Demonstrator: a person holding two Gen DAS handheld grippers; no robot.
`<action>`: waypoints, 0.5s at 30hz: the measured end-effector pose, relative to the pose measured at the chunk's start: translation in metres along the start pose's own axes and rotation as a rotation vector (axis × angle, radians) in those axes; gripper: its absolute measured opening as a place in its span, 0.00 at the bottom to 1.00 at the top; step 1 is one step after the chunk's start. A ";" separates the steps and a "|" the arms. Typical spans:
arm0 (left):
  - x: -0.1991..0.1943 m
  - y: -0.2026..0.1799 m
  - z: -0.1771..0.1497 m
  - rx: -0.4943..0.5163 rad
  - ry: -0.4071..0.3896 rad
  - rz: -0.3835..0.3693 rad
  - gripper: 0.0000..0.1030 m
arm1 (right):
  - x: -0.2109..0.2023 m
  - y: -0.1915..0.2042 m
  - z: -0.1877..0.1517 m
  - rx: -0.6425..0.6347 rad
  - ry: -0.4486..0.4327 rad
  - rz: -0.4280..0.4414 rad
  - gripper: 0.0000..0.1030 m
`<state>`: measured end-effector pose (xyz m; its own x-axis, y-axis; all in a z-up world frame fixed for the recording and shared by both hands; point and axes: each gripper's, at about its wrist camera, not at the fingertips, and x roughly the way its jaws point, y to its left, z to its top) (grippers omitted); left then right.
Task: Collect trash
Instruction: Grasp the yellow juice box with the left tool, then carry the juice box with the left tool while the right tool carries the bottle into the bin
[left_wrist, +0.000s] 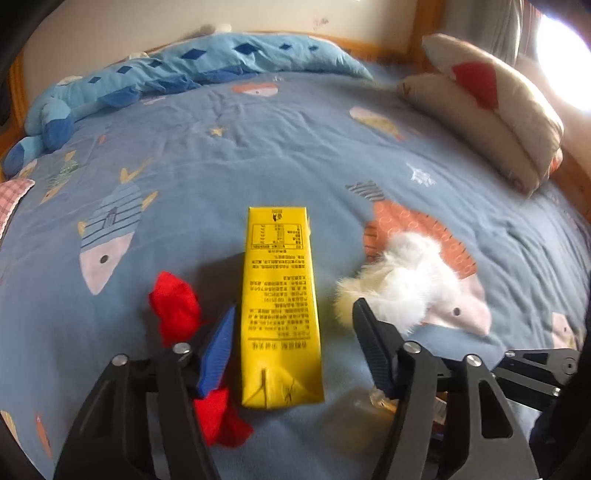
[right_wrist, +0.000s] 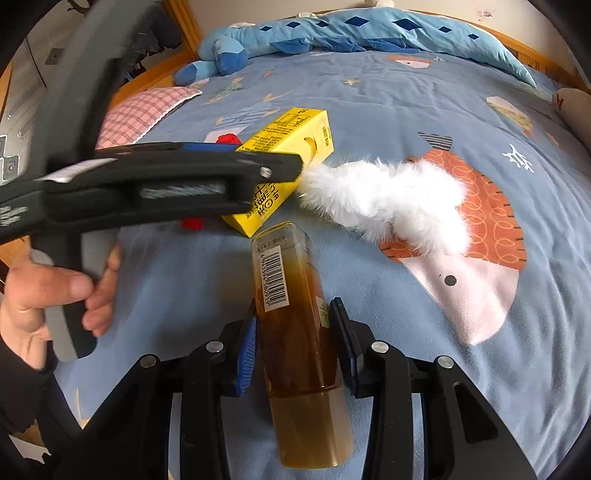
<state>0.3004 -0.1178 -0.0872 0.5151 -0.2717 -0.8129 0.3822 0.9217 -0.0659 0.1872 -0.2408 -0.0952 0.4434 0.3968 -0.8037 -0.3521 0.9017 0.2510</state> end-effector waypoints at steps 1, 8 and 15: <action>0.005 0.000 0.001 0.000 0.012 0.001 0.51 | 0.000 -0.001 0.000 0.006 0.000 0.002 0.36; 0.019 0.000 -0.006 0.029 0.024 0.010 0.37 | 0.003 -0.004 0.002 0.048 -0.011 0.005 0.35; 0.007 0.001 -0.009 0.020 0.002 -0.016 0.36 | -0.003 -0.006 0.001 0.072 -0.033 0.008 0.35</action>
<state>0.2975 -0.1166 -0.0986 0.5074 -0.2860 -0.8128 0.4060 0.9114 -0.0673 0.1889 -0.2475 -0.0941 0.4678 0.4084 -0.7838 -0.2958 0.9080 0.2966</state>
